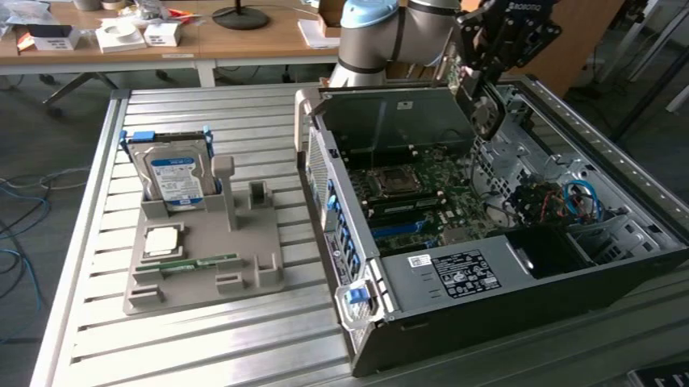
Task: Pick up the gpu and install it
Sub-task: 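Pick up the gpu and move the gpu toward the slot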
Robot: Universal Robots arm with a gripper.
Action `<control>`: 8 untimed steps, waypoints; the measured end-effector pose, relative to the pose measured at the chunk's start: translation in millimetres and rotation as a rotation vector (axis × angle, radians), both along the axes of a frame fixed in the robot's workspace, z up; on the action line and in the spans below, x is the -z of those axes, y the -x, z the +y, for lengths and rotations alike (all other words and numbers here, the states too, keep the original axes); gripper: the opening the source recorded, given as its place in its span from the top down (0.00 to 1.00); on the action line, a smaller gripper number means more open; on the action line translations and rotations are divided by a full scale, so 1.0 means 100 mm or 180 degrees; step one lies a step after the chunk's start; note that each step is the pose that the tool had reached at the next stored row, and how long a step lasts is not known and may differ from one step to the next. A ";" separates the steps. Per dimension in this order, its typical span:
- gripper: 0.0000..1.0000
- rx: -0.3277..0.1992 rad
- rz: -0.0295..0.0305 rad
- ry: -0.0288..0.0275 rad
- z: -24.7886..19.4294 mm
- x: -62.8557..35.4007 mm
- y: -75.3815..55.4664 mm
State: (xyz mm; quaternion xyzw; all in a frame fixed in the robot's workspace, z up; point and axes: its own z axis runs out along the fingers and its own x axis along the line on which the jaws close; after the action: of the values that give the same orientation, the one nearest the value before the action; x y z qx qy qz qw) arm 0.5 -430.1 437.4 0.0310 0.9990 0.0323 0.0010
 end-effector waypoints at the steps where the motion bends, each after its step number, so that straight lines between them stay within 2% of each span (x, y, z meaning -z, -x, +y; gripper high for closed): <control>1: 0.74 -0.0001 0.0000 -0.0001 0.000 0.000 -0.03; 4: 0.74 -0.0004 0.0000 -0.0002 0.000 0.000 -0.08; 8: 0.74 -0.0005 0.0000 -0.0002 0.000 0.000 -0.08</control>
State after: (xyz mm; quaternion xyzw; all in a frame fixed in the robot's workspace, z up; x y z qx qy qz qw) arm 8.4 -430.1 437.4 0.0303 0.9990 0.0327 0.0009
